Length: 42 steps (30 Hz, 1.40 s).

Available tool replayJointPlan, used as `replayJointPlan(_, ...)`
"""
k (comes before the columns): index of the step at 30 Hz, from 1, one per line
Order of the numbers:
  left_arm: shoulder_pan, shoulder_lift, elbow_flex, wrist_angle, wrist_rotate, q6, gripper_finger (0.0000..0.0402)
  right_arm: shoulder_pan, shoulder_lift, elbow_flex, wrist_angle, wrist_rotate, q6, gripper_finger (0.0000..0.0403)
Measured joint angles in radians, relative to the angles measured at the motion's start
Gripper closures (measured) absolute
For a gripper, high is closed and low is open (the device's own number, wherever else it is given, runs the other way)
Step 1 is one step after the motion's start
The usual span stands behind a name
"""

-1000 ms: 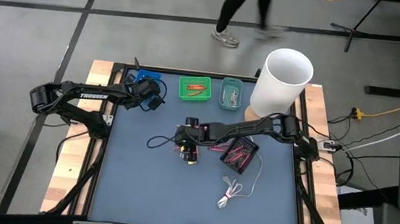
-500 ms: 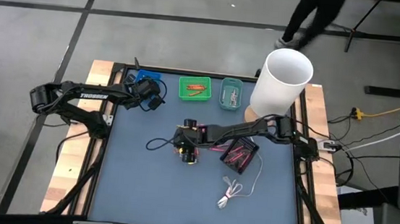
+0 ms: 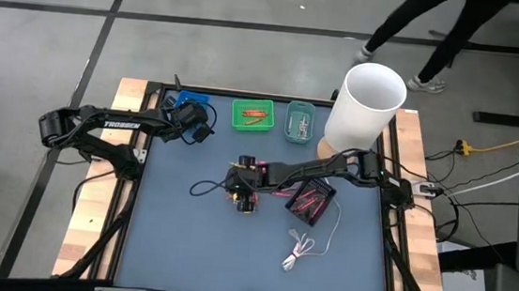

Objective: Sort crayons
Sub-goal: Put the gray crayon into the dark green bin

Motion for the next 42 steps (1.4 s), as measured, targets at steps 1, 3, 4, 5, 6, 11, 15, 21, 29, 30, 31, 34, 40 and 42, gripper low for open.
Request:
replayJointPlan(1, 0.0, 0.0, 0.0, 0.0, 0.0, 0.0, 0.0317, 0.0, 0.0, 0.0, 0.0, 0.001, 0.0, 0.0372)
replayJointPlan(3, 0.0, 0.0, 0.0, 0.0, 0.0, 0.0, 0.0317, 0.0, 0.0, 0.0, 0.0, 0.004, 0.0, 0.039)
replayJointPlan(4, 0.0, 0.0, 0.0, 0.0, 0.0, 0.0, 0.0317, 0.0, 0.0, 0.0, 0.0, 0.004, 0.0, 0.0393)
replayJointPlan(5, 0.0, 0.0, 0.0, 0.0, 0.0, 0.0, 0.0317, 0.0, 0.0, 0.0, 0.0, 0.004, 0.0, 0.0394)
replayJointPlan(6, 0.0, 0.0, 0.0, 0.0, 0.0, 0.0, 0.0317, 0.0, 0.0, 0.0, 0.0, 0.004, 0.0, 0.0393)
replayJointPlan(11, 0.0, 0.0, 0.0, 0.0, 0.0, 0.0, 0.0317, 0.0, -0.002, 0.0, -0.001, 0.014, 0.0, 0.0376)
replayJointPlan(15, 0.0, 0.0, 0.0, 0.0, 0.0, 0.0, 0.0317, -0.002, -0.015, -0.002, -0.024, 0.054, 0.0, 0.0386)
replayJointPlan(21, 0.0, 0.0, 0.0, 0.003, 0.0, 0.0, 0.0317, -0.002, -0.089, -0.002, -0.063, 0.222, 0.03, 0.0395)
replayJointPlan(29, 0.0, 0.0, 0.0, 0.014, 0.004, 0.0, 0.0317, -0.002, -0.152, 0.0, -0.105, 0.677, 0.284, 0.0393)
replayJointPlan(30, 0.0, 0.0, 0.0, 0.014, 0.004, 0.0, 0.0317, -0.002, -0.151, 0.0, -0.116, 0.737, 0.32, 0.0394)
replayJointPlan(31, 0.0, 0.0, 0.0, 0.015, 0.004, 0.0, 0.0317, -0.002, -0.15, -0.001, -0.12, 0.789, 0.352, 0.0394)
replayJointPlan(34, 0.0, 0.0, 0.0, 0.015, 0.004, 0.0, 0.0317, -0.012, -0.147, 0.0, -0.135, 0.844, 0.449, 0.0392)
replayJointPlan(40, 0.0, 0.0, 0.0, 0.015, 0.004, 0.0, 0.0317, -0.064, -0.142, 0.0, -0.301, 0.893, 0.662, 0.0393)
replayJointPlan(42, 0.0, 0.0, 0.0, 0.015, 0.004, 0.0, 0.0317, -0.088, -0.142, 0.0, -0.377, 0.896, 0.741, 0.0393)
